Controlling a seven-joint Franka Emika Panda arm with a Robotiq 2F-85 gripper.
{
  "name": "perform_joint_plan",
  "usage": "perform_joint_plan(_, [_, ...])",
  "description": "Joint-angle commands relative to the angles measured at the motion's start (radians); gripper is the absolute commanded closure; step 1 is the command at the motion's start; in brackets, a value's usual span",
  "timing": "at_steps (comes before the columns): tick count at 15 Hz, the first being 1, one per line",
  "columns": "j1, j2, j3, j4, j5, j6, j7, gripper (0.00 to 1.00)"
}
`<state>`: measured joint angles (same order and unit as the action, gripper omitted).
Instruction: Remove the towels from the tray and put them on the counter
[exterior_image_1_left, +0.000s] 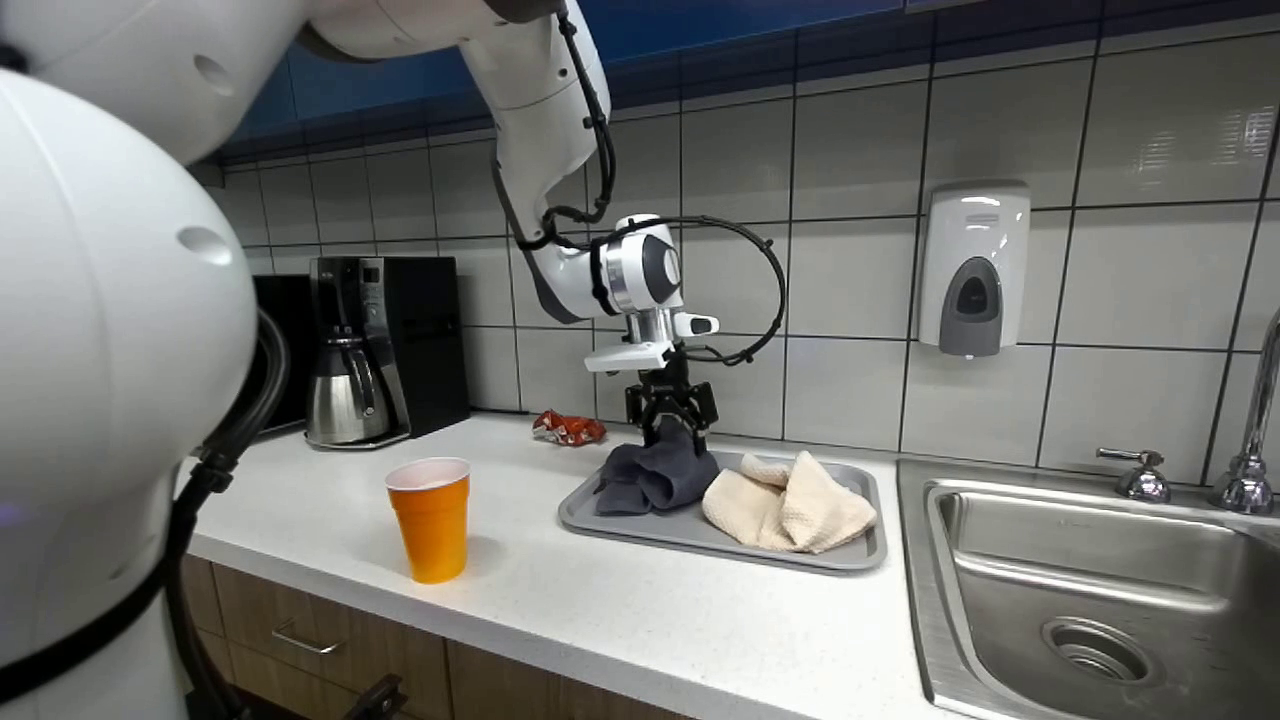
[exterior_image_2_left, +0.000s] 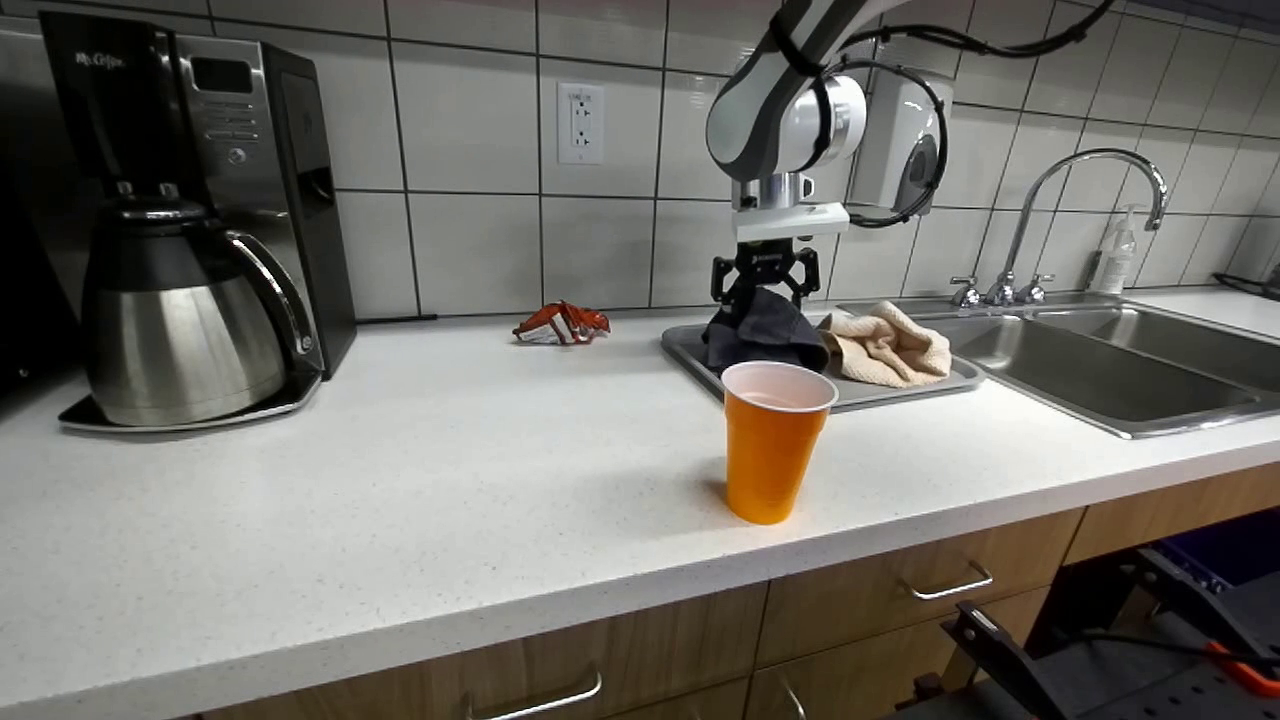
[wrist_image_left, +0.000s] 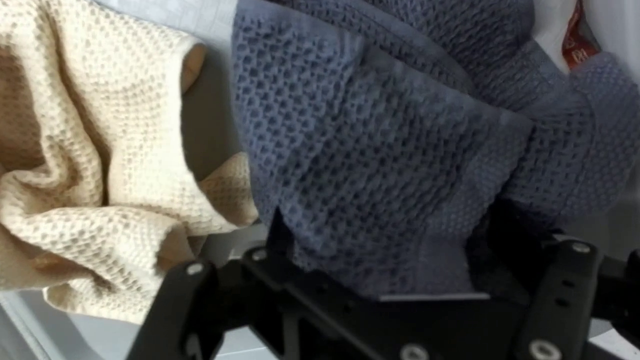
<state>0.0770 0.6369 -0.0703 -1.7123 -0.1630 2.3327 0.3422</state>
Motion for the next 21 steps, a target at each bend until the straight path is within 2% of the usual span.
perform_joint_plan(1, [-0.014,0.056,0.007,0.079,0.046,-0.043,-0.058,0.00])
perform_joint_plan(8, [-0.009,0.107,0.005,0.127,0.067,-0.071,-0.075,0.00])
perform_joint_plan(9, [-0.008,0.108,0.005,0.130,0.068,-0.075,-0.074,0.18])
perform_joint_plan(14, [0.000,0.093,0.000,0.122,0.062,-0.077,-0.065,0.58])
perform_joint_plan(19, [0.004,0.075,-0.001,0.103,0.063,-0.071,-0.057,0.95])
perform_joint_plan(20, [0.005,0.070,-0.001,0.099,0.063,-0.070,-0.055,0.99])
perform_joint_plan(21, [0.007,0.064,-0.002,0.093,0.062,-0.067,-0.053,1.00])
